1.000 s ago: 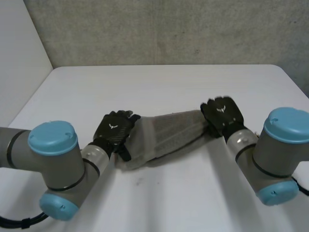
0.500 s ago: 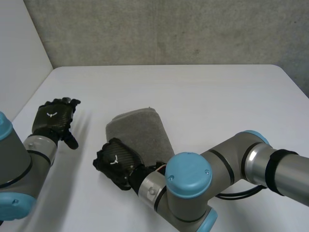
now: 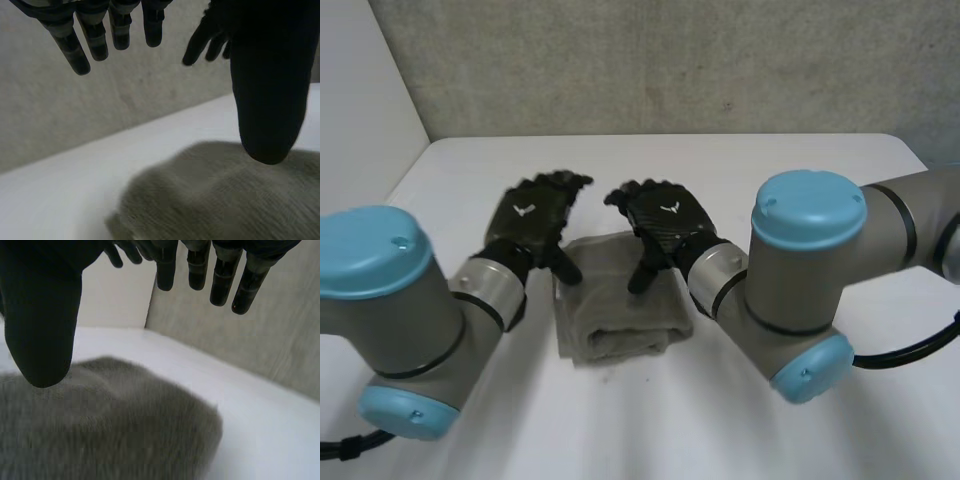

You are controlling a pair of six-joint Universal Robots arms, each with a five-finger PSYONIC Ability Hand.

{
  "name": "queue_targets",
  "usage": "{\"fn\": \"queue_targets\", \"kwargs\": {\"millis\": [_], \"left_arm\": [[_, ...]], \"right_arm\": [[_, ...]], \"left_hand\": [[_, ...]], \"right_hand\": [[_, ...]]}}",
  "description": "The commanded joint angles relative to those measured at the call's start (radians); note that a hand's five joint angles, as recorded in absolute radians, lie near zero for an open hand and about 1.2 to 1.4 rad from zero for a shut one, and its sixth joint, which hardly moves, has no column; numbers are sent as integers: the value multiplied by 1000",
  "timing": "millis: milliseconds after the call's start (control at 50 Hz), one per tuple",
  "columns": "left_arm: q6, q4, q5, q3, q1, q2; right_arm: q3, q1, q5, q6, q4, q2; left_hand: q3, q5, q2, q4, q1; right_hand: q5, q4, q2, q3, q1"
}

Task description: Fold the towel.

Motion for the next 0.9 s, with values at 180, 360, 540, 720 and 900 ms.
{"fn": "queue_targets", "kwargs": {"millis": [180,360,540,720,900], "left_arm": [[-3,-106,-9,25,-1,-179],[2,-119,-9,15,32,-177],[66,-183,1,63,31,-55],[60,-270,-1,198,34,113],[49,-477,2,348,124,255]], "right_arm": [[-139,-55,-92,56,127,227],[-153,-87,-87,28,156,241],[-150,-109,-14,22,158,76],[-115,-136,291,3,58,-156],[-15,-201,322,-157,41,-316]], "left_hand": [[35,-1,30,33,22],[35,-1,30,33,22],[35,-1,30,33,22],[17,-18,13,16,4],[8,-28,3,6,-6]], "right_hand": [[-53,-57,-46,-38,-32],[-53,-57,-46,-38,-32],[-53,-57,-46,-38,-32],[-53,-57,-46,-38,-32],[-53,-57,-46,-38,-32]]}}
